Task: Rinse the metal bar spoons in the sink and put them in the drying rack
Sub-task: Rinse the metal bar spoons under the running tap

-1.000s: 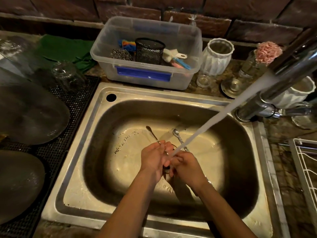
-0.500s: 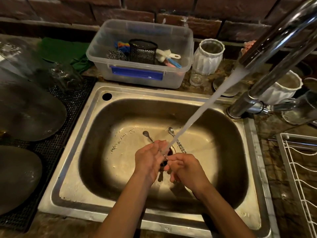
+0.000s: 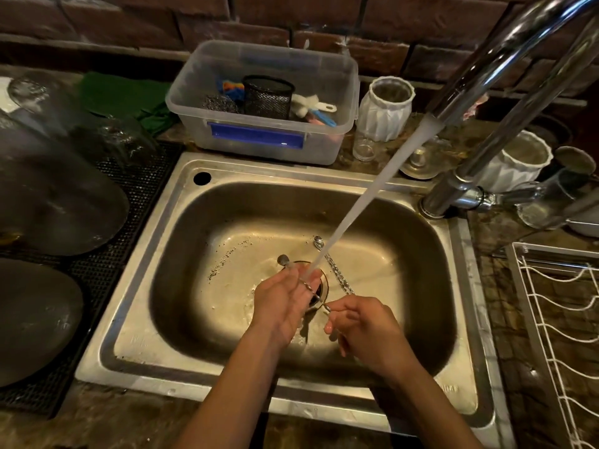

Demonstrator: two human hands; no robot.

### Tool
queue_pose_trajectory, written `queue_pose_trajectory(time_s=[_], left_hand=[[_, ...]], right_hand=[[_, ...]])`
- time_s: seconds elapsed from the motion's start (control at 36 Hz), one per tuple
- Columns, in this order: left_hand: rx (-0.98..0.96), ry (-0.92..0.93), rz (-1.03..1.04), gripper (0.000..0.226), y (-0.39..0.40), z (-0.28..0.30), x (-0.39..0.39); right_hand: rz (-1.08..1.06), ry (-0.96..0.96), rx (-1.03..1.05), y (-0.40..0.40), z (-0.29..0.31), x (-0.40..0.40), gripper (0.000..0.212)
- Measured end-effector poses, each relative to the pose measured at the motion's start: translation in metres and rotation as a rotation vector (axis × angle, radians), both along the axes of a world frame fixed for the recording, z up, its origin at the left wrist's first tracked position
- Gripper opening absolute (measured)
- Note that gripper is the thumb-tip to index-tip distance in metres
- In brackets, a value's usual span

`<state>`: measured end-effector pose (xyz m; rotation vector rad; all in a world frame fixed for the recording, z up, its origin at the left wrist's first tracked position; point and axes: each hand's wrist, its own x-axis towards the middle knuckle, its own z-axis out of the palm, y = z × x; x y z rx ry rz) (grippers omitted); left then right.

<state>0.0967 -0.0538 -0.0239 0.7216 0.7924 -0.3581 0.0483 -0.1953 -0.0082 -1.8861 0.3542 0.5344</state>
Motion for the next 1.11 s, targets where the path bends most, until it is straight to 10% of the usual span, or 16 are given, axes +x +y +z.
queue_pose_trajectory(time_s=[0.78,1.11], left_hand=[[-0.038,-0.070,-0.005,0.022,-0.008,0.007,-0.020],[-0.149,-0.090,-0.036,0.024,-0.006,0.002,-0.016]], right_hand=[[-0.054,0.259,0.105,-0.040,0.048,-0.041,0.028],[-0.075,0.073,-0.142,-0.032,0.049,-0.045,0.019]])
